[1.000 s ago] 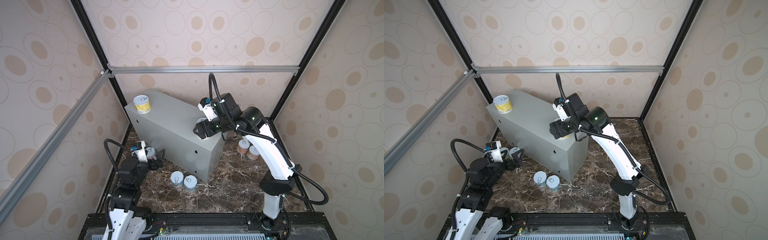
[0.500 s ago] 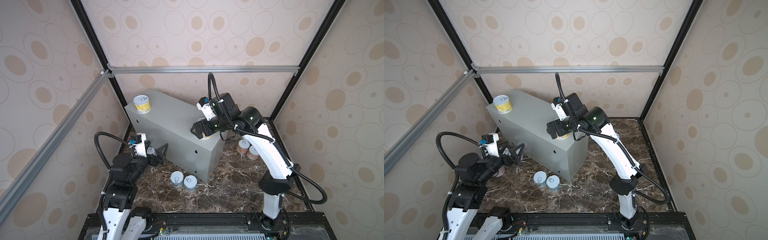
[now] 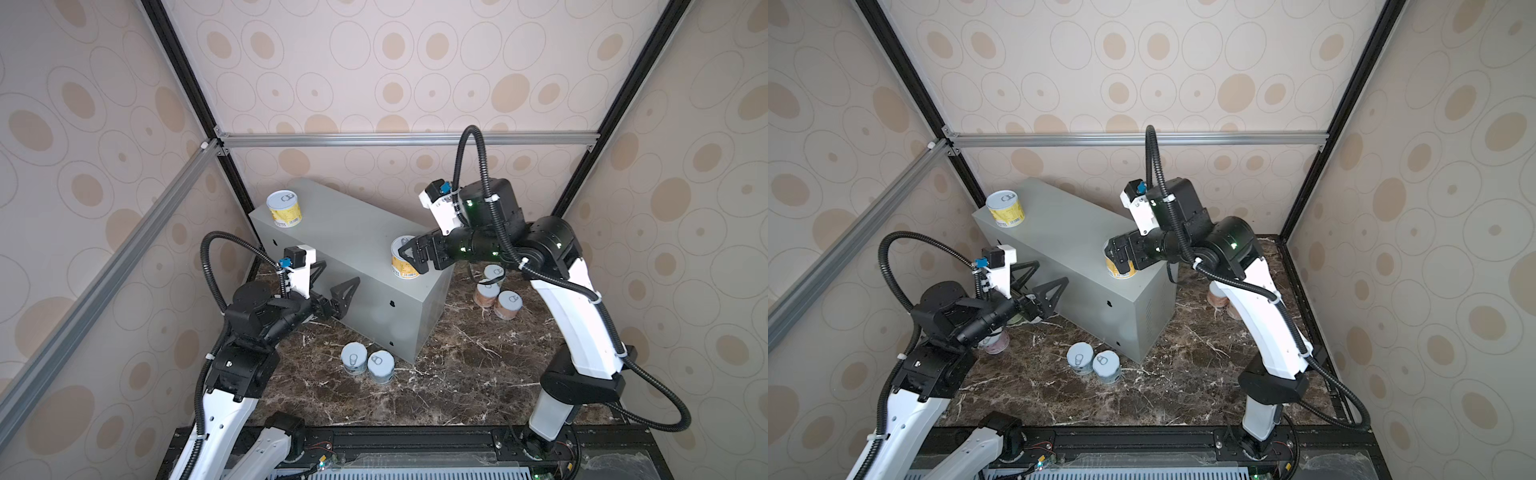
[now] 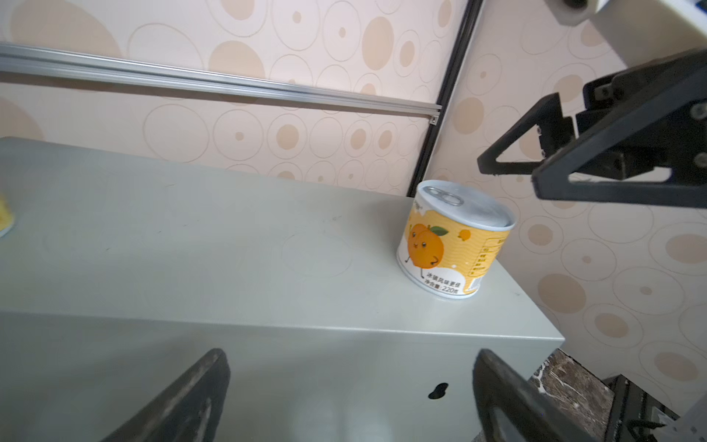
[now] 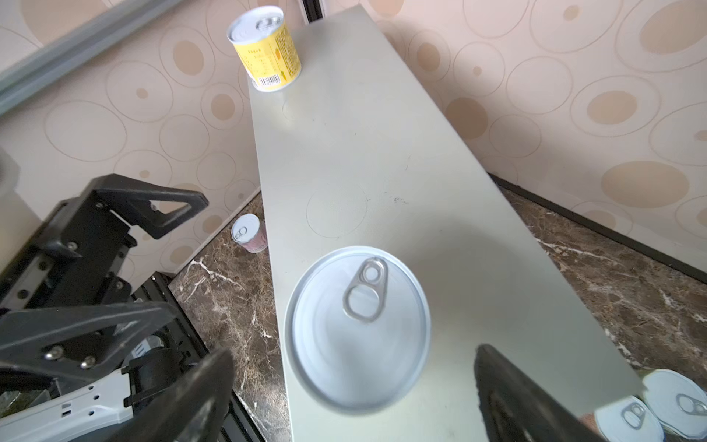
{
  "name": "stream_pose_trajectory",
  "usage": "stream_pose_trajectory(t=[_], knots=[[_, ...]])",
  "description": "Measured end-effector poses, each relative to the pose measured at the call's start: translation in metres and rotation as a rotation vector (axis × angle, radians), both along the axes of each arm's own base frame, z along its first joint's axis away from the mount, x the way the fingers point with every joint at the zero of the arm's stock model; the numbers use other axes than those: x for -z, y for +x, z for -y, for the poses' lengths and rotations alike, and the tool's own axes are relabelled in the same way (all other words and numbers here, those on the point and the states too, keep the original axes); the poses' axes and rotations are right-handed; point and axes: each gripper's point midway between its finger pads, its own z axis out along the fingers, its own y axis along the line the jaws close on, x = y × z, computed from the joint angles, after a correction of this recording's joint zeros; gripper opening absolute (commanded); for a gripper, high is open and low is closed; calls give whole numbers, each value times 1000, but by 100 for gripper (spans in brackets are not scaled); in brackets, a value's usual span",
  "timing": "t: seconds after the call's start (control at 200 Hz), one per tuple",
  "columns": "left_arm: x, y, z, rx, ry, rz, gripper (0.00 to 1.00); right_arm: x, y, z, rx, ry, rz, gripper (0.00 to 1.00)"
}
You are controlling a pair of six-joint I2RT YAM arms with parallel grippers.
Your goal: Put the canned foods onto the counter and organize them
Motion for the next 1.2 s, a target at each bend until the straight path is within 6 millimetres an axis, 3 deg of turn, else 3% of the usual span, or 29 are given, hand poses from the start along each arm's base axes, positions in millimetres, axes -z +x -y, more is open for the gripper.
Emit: stream_pose_trajectory(t=[0.115, 0.32, 0.595, 0.98, 1.2], knots=[[-6, -1, 23, 51, 26, 10, 99, -8, -13, 26, 28, 13, 20, 100], [-8, -6, 68, 118, 84, 17, 98, -1, -30, 73, 103, 18, 28, 100], [-2, 2, 107, 103, 152, 7, 97, 18, -56, 108, 146, 21, 34, 100], [3, 30, 124, -77, 186, 14, 93, 18, -98, 159, 212, 68, 94, 100], [2, 41, 131, -153, 172, 31, 90, 27, -101, 165, 225, 48, 84, 100]])
